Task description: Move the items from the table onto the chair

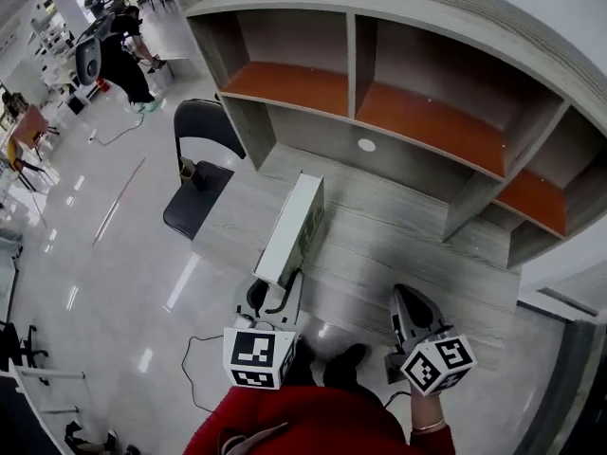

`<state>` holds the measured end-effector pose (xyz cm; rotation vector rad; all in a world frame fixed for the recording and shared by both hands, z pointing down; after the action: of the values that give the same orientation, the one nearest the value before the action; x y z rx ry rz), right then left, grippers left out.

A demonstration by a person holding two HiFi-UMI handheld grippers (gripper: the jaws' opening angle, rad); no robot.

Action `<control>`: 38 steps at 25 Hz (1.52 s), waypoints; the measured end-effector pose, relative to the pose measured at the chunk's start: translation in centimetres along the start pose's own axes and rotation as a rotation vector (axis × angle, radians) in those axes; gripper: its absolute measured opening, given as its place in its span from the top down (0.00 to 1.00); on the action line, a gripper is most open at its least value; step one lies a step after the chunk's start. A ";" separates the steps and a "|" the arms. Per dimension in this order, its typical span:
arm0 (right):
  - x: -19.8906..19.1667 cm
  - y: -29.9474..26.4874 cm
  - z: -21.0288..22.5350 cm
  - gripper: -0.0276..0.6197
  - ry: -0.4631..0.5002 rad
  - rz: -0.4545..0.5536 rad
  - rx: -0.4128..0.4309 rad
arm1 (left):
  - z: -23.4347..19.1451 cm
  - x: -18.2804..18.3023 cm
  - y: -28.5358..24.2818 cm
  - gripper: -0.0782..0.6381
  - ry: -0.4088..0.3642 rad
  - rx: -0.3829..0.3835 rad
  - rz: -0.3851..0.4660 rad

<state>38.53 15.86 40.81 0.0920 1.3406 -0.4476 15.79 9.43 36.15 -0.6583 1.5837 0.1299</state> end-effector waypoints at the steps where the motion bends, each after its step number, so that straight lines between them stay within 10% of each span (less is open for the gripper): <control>1: 0.1 -0.9 -0.9 0.94 0.008 -0.007 0.024 | -1.4 0.3 0.6 0.66 0.006 0.025 0.013; 23: -0.1 -27.1 -29.4 0.94 0.190 -0.116 0.408 | -32.2 -0.3 11.3 0.66 0.115 0.284 0.095; 38: 0.9 -43.2 -32.5 0.94 0.158 -0.151 0.527 | -43.0 3.1 4.5 0.66 0.153 0.360 0.078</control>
<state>-6.90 -13.49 40.36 0.4722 1.3599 -0.9313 -24.03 -7.64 37.96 -0.3314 1.7246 -0.1494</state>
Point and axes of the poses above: the fingertips, and each gripper's own axes: y backward along the fingers, z to its right, x out of its top, the point moved 6 cm from there along y, backward along the fingers, and after that the axes turned 12 degrees about y, right-handed, at the moved point
